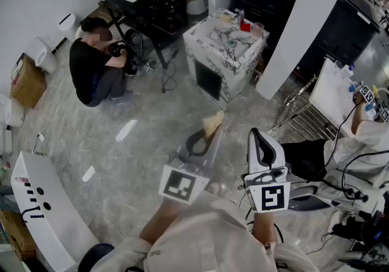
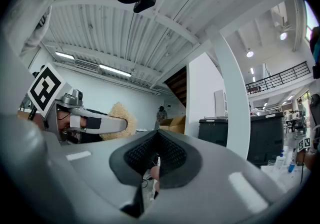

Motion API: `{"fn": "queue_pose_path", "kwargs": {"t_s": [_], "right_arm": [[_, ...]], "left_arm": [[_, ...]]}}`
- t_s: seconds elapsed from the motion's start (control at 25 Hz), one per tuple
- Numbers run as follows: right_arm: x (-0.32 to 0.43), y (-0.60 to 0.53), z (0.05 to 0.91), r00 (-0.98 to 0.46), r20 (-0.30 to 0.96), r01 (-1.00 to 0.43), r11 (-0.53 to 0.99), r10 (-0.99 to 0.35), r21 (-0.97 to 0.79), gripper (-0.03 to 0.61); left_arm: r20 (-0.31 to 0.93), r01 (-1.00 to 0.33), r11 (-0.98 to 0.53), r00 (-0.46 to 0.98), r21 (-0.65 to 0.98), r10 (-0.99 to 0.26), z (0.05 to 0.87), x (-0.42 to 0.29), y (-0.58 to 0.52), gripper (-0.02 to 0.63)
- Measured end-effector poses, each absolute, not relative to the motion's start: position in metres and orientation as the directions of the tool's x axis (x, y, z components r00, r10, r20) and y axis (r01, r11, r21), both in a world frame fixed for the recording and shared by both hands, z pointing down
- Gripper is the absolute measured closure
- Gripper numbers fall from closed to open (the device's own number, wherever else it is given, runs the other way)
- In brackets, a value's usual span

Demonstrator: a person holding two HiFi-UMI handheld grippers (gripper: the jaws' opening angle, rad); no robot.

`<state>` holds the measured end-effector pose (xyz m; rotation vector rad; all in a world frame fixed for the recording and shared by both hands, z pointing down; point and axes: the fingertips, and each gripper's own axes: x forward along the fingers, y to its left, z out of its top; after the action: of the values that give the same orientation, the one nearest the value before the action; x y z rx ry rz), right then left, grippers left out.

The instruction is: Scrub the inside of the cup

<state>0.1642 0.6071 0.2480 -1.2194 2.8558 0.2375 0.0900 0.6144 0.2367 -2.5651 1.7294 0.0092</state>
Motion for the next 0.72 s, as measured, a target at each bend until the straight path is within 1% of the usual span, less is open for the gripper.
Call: {"fn": "queue_pose_path", "kwargs": {"t_s": [0.2,0.72], "right_arm": [[0.173,0.606,0.252,-0.735,-0.083,-0.677,0.736,-0.673,0.03,0.581],[0.179,0.588,0.263,-0.744,-0.054,-0.669,0.742,-0.666,0.044,0.581]], "left_arm": [[-0.026,-0.926,-0.373,0.375,-0.049,-0.927,0.241,0.105,0.618,0.586],[-0.004,-0.928,-0.367,0.368,-0.058,-0.93,0.253,0.111,0.599,0.586]]}}
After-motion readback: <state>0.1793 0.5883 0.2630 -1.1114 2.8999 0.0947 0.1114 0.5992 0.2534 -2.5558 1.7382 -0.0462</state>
